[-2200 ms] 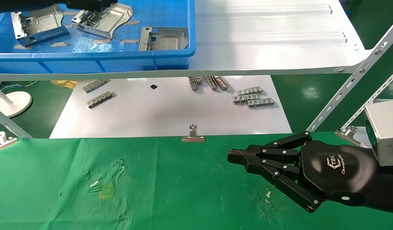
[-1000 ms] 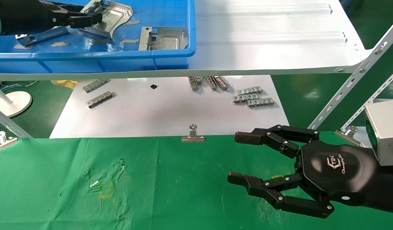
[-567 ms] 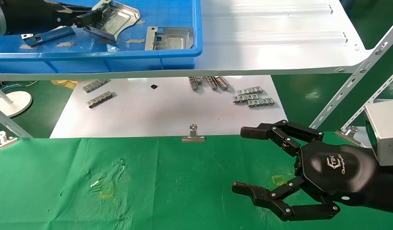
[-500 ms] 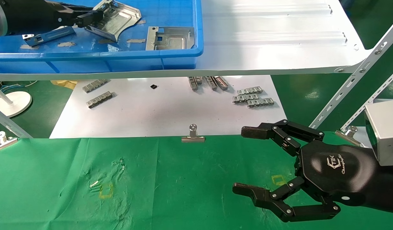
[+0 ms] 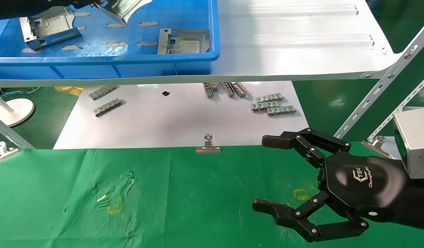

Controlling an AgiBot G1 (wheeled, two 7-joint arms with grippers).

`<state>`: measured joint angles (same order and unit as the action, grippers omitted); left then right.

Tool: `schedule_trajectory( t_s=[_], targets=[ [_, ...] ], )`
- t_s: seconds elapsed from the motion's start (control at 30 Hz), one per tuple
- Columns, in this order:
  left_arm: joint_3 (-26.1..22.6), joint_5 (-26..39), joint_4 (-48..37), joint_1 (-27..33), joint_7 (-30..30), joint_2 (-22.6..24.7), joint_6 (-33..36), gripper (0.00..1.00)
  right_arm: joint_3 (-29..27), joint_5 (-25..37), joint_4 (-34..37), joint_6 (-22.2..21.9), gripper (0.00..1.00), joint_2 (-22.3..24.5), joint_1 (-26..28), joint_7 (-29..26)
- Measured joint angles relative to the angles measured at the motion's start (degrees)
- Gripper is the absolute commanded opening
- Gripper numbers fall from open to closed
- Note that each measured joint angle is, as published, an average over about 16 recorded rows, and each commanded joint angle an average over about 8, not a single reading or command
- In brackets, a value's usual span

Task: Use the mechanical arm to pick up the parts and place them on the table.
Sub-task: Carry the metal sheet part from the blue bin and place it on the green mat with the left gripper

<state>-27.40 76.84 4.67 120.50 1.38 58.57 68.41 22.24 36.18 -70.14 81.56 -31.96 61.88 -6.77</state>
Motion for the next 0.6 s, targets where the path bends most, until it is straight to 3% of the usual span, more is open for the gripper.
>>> schedule_trajectory(
  t_s=[0.33, 0.6],
  targets=[
    [3.07, -6.2, 3.59, -2.72, 8.14, -5.2, 16.8, 0.0, 0.0, 0.0, 0.0, 0.0, 1.0, 0.0, 0.0, 0.0],
    [2.16, -14.3, 15.93, -11.72, 11.82, -11.53, 23.35, 0.0, 0.0, 0.0, 0.0, 0.0, 1.0, 0.0, 0.0, 0.0]
  ],
)
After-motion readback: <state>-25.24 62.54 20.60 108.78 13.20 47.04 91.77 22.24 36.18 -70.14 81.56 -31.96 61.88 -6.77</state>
